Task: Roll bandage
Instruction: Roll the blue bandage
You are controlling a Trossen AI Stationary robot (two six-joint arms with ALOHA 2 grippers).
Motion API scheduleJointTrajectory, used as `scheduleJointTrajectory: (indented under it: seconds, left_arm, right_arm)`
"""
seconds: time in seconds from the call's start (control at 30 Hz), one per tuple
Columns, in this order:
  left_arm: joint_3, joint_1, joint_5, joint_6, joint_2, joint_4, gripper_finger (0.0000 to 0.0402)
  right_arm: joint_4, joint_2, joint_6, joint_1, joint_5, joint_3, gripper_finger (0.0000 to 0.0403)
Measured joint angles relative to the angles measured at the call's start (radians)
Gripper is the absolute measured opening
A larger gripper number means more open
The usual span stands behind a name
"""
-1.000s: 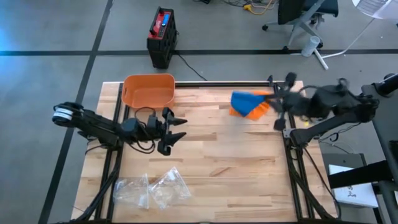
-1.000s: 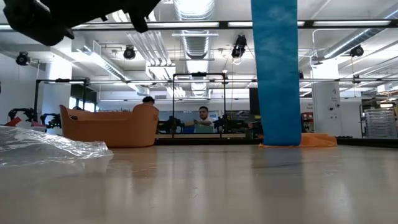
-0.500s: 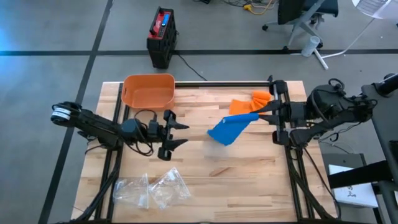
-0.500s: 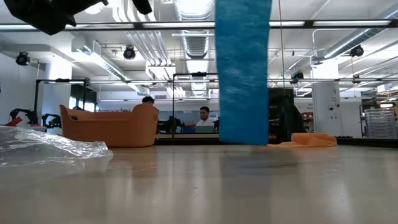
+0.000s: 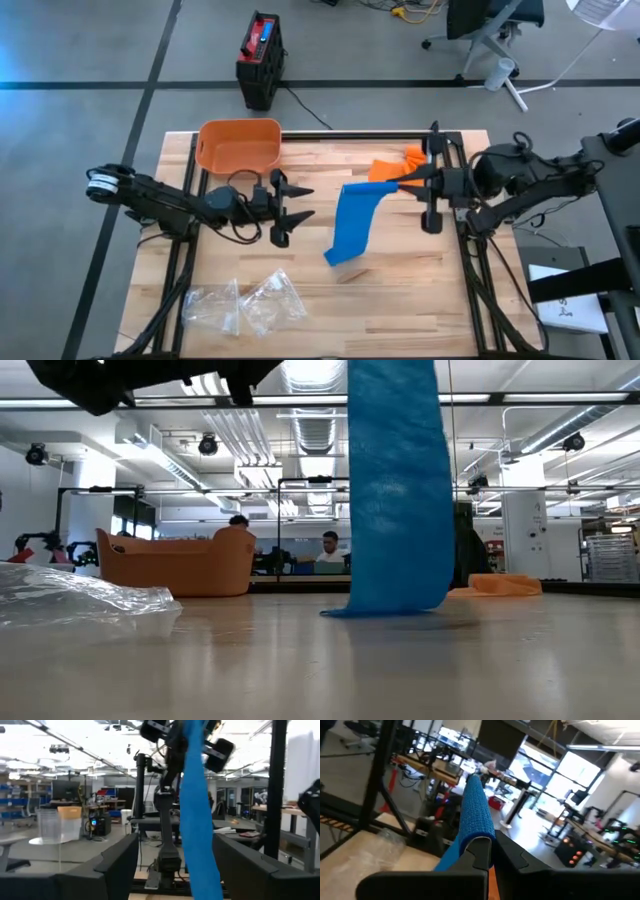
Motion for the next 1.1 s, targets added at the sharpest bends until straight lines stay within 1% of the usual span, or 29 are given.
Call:
scheduleJointTrajectory:
  seconds: [0.1,0.2,0.27,0.33,0.47,0.53,0.63,0.7,0.77,0.87,0.97,1.03,1.1]
  left_arm:
    - [0.037,-0.001,0.024,0.010,-0.001,-0.056,0.0239]
    - [0.084,-0.023,0.063,0.079,-0.005,-0.132,0.0228]
    - [0.131,-0.036,0.074,0.085,-0.011,-0.197,0.0222]
    - [0.191,-0.041,0.077,0.088,-0.029,-0.303,0.0219]
    - [0.335,-0.036,0.068,0.088,-0.034,-0.595,0.0221]
    - [0.401,-0.035,0.066,0.088,-0.022,-0.674,0.0228]
    - [0.476,-0.035,0.054,0.085,-0.010,-0.739,0.0242]
    - [0.511,-0.035,0.016,0.072,-0.001,-0.785,0.0250]
    - [0.529,-0.035,0.010,0.071,0.001,-0.831,0.0255]
    - [0.537,-0.035,0.009,0.042,0.001,-0.833,0.0255]
    - [0.531,-0.035,0.009,-0.027,0.003,-0.815,0.0241]
    - [0.532,-0.035,0.009,-0.055,0.021,-0.784,0.0225]
    - [0.533,-0.035,0.009,-0.054,0.042,-0.787,0.0204]
  right_arm:
    - [0.089,0.012,0.030,0.010,-0.041,-0.049,0.0003]
    - [0.137,0.015,0.030,0.018,-0.042,-0.088,0.0003]
    - [0.144,0.010,0.041,0.018,-0.039,-0.089,0.0003]
    - [0.145,0.004,0.045,0.017,-0.016,-0.082,0.0003]
    - [0.158,0.007,0.031,0.017,-0.004,-0.047,0.0003]
    - [0.160,0.013,0.023,0.017,0.009,-0.018,0.0003]
    - [0.162,0.021,0.021,0.017,0.030,0.011,0.0002]
    - [0.153,0.026,0.027,0.017,0.031,0.019,0.0002]
    - [0.150,0.028,0.033,0.017,0.030,0.026,0.0002]
    - [0.146,0.027,0.045,0.018,0.035,0.037,0.0002]
    - [0.137,0.030,0.085,0.017,0.038,0.051,0.0002]
    - [0.137,0.034,0.095,0.017,0.039,0.056,0.0002]
    - [0.135,0.043,0.099,0.017,0.039,0.063,0.0002]
